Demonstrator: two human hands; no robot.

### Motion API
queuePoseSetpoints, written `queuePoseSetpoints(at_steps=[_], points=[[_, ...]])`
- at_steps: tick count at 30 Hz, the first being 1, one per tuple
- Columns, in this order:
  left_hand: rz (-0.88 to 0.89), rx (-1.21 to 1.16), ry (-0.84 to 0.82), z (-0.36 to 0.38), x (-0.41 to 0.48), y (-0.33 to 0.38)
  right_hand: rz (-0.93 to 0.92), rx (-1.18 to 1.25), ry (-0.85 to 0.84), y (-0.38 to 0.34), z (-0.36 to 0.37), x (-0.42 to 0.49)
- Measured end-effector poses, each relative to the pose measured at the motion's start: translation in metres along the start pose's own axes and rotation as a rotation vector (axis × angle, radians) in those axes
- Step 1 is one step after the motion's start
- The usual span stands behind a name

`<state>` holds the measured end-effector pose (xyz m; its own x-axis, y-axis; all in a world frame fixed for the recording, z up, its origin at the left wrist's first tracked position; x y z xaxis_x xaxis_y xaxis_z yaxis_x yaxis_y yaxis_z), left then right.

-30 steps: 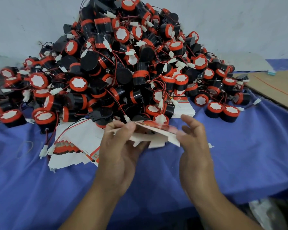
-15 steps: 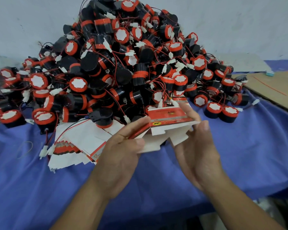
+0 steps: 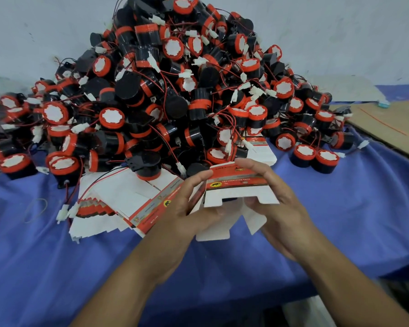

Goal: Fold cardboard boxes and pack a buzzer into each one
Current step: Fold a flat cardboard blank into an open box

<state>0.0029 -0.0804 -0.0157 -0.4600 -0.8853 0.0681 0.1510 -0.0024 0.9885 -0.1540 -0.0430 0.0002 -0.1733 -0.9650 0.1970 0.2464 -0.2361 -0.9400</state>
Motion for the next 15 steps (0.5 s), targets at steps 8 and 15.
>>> queuePoseSetpoints(at_steps=[8, 15], points=[[0.129, 0.197, 0.148, -0.003, 0.003, -0.005, 0.022, -0.079, -0.094, 0.007, -0.002, 0.003], [0.286, 0.194, 0.244, 0.002, 0.002, 0.004, 0.037, -0.057, 0.111, 0.025, 0.009, 0.010]])
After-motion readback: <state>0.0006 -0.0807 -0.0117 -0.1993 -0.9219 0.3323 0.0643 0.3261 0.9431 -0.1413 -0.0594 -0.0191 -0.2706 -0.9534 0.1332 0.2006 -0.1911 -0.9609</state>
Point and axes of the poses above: each hand's wrist, its own x-axis towards the middle knuckle, its own z-axis out of the palm, y = z × x, the point moved 5 cm from there along x, towards the middle knuckle, and after that the axes turned 11 degrees about y, right-handed, at the moved point
